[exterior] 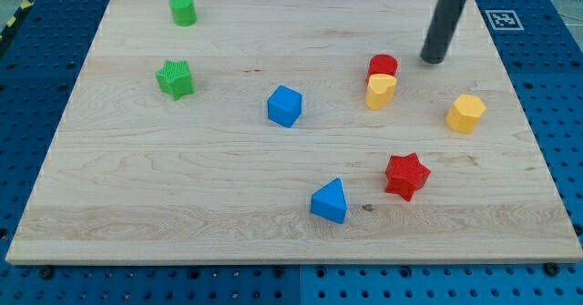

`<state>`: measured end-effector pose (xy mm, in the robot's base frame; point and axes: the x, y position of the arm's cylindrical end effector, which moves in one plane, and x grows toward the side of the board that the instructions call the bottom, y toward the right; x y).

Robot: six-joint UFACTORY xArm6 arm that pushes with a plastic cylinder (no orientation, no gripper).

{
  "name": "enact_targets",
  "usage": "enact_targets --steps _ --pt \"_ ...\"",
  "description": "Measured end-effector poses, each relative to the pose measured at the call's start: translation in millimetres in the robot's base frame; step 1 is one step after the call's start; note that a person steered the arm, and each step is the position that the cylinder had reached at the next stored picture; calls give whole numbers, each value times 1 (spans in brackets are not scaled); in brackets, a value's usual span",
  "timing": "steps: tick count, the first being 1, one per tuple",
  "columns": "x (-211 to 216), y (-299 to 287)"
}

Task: Push the yellow hexagon towards the yellow heart

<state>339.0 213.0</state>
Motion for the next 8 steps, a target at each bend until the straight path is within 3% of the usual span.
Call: enact_targets --steps 4,8 --pt "35 86" --pt "125 107"
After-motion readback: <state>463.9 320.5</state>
